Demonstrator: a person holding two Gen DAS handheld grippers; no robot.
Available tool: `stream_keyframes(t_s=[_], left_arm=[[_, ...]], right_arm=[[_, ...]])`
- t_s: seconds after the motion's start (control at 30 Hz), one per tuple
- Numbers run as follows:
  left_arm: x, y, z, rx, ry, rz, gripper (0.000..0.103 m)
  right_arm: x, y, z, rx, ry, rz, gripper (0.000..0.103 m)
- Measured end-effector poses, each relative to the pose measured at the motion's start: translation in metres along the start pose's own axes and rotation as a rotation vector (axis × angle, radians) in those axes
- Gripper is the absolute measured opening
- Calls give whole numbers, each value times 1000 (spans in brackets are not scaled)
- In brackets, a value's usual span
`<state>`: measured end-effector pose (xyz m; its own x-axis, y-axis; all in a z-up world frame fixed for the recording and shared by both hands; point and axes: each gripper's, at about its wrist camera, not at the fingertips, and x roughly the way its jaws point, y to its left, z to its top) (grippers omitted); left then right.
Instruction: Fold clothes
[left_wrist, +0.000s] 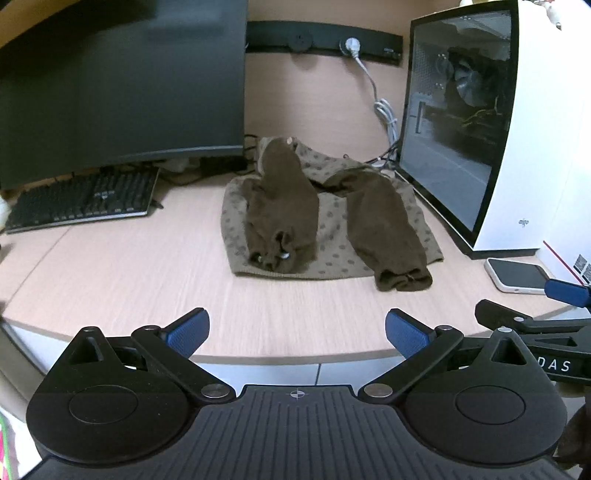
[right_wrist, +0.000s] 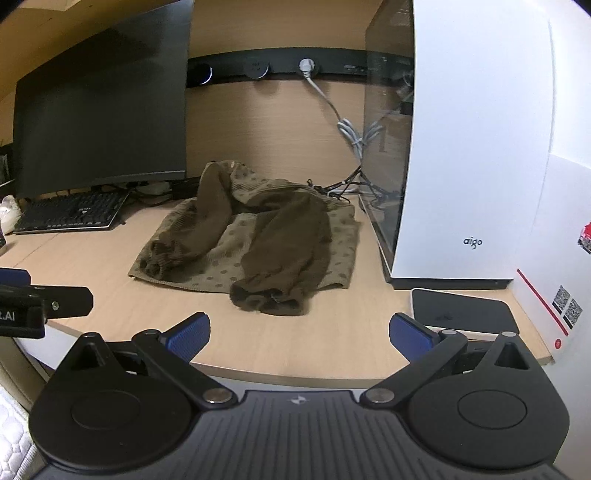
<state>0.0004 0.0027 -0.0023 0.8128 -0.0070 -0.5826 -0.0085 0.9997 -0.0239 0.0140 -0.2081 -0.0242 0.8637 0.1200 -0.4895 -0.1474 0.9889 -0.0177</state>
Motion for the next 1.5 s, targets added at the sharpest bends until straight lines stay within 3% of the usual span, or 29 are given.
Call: stream_keyframes(t_s=[0.33,1.5], left_arm=[[6,9,-6,-40,39,1,103],[10,4,-9,-37,81,18,103]], right_arm=[[8,3,-4,43,49,7,103],[12,4,-7,40,74,49,103]])
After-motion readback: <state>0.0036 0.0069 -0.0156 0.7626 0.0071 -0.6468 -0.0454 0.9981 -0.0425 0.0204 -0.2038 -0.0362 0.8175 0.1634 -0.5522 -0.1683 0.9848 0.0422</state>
